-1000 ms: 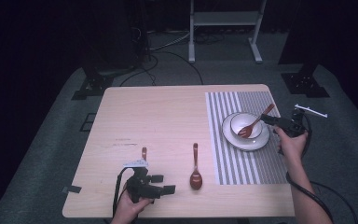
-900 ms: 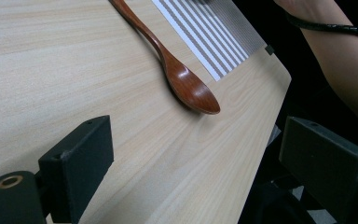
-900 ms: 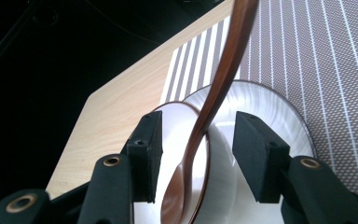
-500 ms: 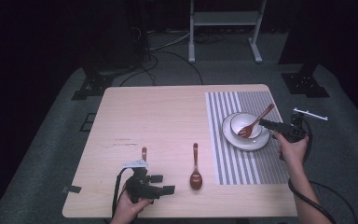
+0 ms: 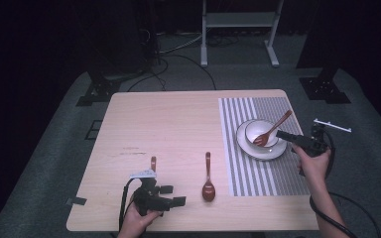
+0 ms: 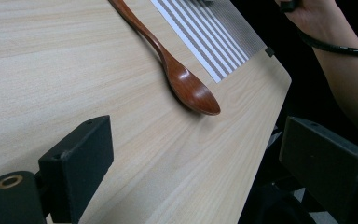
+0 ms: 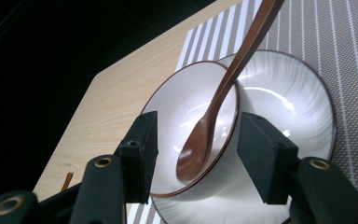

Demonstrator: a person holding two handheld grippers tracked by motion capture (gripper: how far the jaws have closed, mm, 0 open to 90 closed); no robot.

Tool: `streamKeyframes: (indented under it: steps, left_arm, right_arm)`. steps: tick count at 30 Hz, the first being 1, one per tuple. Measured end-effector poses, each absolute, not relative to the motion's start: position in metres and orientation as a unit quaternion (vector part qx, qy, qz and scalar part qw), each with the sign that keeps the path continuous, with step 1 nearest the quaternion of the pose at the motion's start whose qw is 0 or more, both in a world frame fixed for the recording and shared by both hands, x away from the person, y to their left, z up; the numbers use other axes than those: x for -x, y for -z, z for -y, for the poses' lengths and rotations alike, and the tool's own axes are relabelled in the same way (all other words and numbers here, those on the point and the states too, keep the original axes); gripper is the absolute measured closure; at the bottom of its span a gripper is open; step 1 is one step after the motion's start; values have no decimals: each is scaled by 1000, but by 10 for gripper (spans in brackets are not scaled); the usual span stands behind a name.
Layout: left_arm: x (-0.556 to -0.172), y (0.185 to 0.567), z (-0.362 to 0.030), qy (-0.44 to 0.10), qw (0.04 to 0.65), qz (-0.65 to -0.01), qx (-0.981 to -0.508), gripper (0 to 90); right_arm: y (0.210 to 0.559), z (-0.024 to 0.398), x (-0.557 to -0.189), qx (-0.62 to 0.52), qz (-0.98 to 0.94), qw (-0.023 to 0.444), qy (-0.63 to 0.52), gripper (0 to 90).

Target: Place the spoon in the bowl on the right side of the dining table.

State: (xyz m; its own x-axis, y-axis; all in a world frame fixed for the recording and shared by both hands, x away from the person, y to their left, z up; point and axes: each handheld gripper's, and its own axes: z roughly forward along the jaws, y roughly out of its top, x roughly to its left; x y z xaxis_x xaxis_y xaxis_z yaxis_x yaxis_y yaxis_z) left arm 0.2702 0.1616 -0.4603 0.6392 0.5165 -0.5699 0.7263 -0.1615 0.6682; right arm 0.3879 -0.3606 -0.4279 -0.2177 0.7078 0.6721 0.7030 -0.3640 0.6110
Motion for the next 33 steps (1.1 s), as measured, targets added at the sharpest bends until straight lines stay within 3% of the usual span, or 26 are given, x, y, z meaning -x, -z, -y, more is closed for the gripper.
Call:
streamKeyframes:
  steps: [33]
  left_arm:
    - [-269, 460, -164, 101, 501, -412, -754, 87]
  right_arm:
    - [438, 331, -344, -585, -591, -22, -555, 436]
